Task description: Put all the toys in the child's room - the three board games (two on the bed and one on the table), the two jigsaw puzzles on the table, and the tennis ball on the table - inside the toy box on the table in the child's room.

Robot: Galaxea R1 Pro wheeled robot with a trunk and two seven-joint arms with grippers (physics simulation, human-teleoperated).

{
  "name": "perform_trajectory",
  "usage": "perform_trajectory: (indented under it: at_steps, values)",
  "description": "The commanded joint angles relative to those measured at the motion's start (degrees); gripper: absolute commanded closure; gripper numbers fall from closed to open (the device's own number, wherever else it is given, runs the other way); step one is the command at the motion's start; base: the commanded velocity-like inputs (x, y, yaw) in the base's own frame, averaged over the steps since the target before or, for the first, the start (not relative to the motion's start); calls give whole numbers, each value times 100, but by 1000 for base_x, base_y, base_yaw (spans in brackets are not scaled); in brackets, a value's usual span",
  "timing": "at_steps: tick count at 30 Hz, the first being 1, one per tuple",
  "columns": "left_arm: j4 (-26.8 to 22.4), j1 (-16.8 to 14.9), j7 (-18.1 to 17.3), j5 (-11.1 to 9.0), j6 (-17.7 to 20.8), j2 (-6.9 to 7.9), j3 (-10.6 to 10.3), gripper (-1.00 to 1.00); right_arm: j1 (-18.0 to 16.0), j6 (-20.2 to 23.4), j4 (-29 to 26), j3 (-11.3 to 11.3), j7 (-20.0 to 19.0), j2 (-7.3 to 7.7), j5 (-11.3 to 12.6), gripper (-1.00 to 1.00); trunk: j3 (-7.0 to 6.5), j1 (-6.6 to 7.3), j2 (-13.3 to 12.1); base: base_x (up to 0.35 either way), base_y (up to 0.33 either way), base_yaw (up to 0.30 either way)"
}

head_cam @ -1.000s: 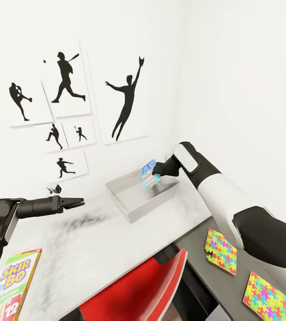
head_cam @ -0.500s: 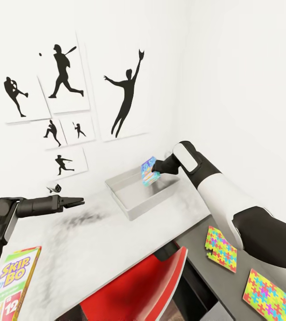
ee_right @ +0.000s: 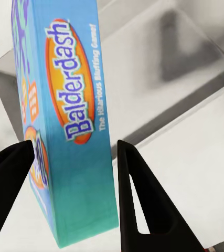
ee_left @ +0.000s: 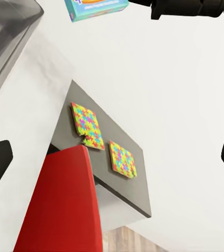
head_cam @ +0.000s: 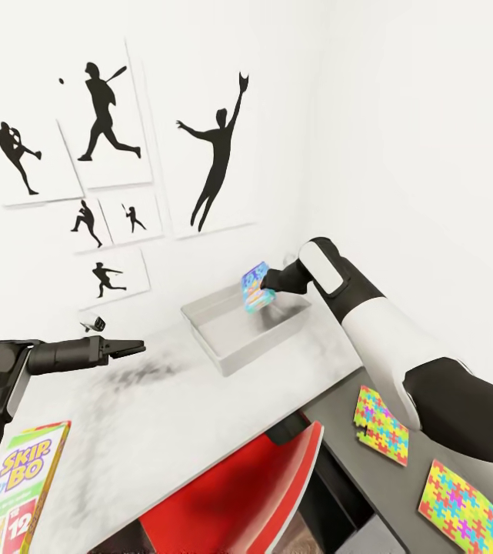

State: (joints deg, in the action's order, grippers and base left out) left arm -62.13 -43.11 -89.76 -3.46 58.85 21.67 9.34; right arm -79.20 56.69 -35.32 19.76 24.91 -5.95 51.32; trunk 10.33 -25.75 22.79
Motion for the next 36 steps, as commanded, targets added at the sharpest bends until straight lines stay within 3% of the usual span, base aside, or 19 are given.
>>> perform_trajectory:
  at_steps: [1, 8, 17, 36]
  values:
    - [-1, -5, -24, 3, 59, 1, -2, -100, -7, 4, -9, 19, 57, -1, 59, 100, 22, -3, 13, 0, 0, 0]
    - [-3, -5, -24, 3, 57, 2, -2, -100, -14, 10, -18, 18, 58, -30, -3, 100, 88, -3, 13, 0, 0, 0]
    - [-10, -5, -24, 17, 49, 2, -2, -100, -224, 79, -10, 45, 58, -148, -748, 100, 173, -3, 13, 0, 0, 0]
    - [-55, -5, -24, 21, 48, 4, -3, -100, -395, 102, -18, 62, 58, -330, -833, 100, 352, -3, 13, 0, 0, 0]
